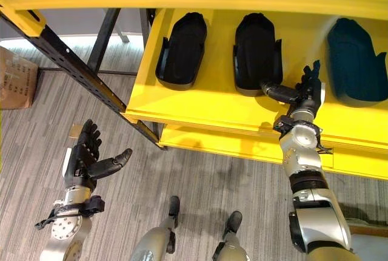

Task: Move parts from the plastic box to the shelf.

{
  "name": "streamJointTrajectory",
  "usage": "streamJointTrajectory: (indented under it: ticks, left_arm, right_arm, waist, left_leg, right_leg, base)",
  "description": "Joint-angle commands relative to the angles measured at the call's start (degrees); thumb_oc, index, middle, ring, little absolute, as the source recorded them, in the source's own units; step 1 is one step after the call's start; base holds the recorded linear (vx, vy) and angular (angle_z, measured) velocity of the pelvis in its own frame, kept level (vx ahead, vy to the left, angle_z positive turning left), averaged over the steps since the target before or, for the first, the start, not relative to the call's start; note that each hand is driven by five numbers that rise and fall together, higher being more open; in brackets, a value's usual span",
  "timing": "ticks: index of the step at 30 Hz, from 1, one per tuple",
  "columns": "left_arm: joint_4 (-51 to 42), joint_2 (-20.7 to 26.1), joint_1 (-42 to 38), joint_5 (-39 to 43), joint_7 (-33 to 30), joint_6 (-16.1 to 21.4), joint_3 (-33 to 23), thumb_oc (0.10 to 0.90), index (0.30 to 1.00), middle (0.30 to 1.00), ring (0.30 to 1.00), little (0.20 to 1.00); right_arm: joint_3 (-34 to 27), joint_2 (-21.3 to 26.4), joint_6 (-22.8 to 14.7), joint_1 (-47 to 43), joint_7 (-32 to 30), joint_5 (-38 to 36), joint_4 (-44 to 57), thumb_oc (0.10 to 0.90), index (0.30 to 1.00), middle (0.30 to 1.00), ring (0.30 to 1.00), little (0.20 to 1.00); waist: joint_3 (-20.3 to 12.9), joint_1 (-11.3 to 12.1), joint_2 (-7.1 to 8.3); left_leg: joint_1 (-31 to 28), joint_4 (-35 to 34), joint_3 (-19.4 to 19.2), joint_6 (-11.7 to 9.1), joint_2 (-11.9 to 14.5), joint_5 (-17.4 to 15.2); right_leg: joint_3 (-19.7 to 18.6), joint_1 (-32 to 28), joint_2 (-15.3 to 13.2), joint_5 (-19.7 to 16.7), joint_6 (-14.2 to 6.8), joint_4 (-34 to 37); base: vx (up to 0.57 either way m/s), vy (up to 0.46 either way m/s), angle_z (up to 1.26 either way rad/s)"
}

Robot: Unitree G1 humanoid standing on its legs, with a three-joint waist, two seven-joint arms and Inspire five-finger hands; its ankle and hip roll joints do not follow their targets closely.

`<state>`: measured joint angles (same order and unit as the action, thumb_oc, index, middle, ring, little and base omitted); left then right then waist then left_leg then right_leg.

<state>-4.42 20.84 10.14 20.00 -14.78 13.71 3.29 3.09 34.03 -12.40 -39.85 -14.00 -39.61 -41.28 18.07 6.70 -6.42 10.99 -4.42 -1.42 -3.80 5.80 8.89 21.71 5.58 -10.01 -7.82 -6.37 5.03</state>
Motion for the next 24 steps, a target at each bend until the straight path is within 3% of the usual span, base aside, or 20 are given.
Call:
streamJointTrajectory:
  ticks: [1, 24]
  left_arm:
    - [-5.40, 1.30, -2.67, 0.59, -1.62, 6.49, -1.46, 0.900, 1.000, 1.000, 1.000, 1.000]
    - [-5.94, 0.57, -1.74, 0.91, -2.32, 6.57, -2.57, 0.900, 1.000, 1.000, 1.000, 1.000]
  right_arm:
    - [2.54, 2.40, -5.64, -11.01, 1.56, -1.70, 3.29, 0.900, 1.000, 1.000, 1.000, 1.000]
    - [2.15, -0.45, -5.53, -9.84, 2.25, -3.50, 1.14, 0.900, 1.000, 1.000, 1.000, 1.000]
  waist:
    - [-0.50, -0.16, 4.34]
    - [0.60, 0.20, 4.85]
  left_leg:
    - [-3.72, -0.58, -0.71, -2.39, 3.25, -2.54]
    - [-3.13, -0.58, -0.08, -2.13, 2.90, -2.64]
  right_leg:
    - [0.29, -4.94, -3.96, 2.81, -2.71, -1.24]
    - [0.82, -4.76, -4.17, 2.57, -2.64, -1.11]
  base:
    - [0.00, 0.000, 0.00]
    - [0.00, 0.000, 0.00]
